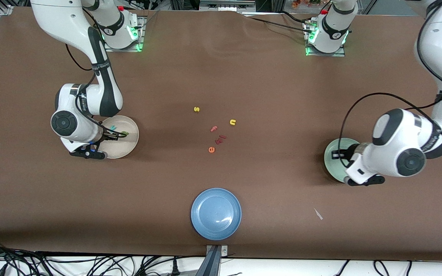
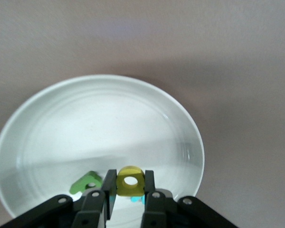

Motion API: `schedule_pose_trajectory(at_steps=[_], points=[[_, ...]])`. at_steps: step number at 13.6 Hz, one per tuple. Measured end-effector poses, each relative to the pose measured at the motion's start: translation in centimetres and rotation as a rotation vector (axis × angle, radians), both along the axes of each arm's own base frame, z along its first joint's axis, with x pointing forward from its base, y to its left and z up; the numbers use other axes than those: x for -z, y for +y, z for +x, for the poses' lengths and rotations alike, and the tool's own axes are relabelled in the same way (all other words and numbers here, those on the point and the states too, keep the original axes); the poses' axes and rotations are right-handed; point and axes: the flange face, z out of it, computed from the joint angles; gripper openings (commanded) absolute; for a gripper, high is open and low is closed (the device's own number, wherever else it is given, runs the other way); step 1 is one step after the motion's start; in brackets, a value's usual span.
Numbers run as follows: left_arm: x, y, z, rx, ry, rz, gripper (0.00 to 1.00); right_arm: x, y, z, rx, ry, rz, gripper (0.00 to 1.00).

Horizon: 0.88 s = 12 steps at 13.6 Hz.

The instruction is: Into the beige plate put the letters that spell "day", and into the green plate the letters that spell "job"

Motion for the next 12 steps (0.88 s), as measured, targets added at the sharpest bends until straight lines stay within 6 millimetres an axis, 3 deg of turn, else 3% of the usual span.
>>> schedule_pose_trajectory(at_steps=[2,5,6,7,8,10,12], points=[[3.3,2.6,-0.3,0.007,-0.017,-0.030,0.05,-0.3,0.1,0.2,-0.007,-0.012,0.004,1.00],[7.0,2.1,-0.5,0.002,-0.055,-0.066,0.12,-4.4,1.2,1.7,-0.016,-0.035,0.035,1.00],[7.6,1.5,-0.5,0.002,-0.059,-0.075,0.30,-6.7,1.8,2.3,-0.020,-0.026,0.050,1.00],[7.9,1.1,-0.5,0.004,-0.059,-0.079,0.79,-9.4,2.4,2.9,-0.026,-0.019,0.065,1.00],[8.0,0.9,-0.5,0.006,-0.059,-0.080,0.99,-12.4,2.9,3.5,-0.034,-0.021,0.080,1.00],[7.7,1.0,-0.3,0.006,-0.067,-0.077,1.00,-19.0,3.4,4.6,-0.056,-0.050,0.108,1.00],[5.9,1.5,0.3,0.000,-0.087,-0.066,1.00,-24.5,3.4,5.2,-0.061,-0.089,0.121,1.00]])
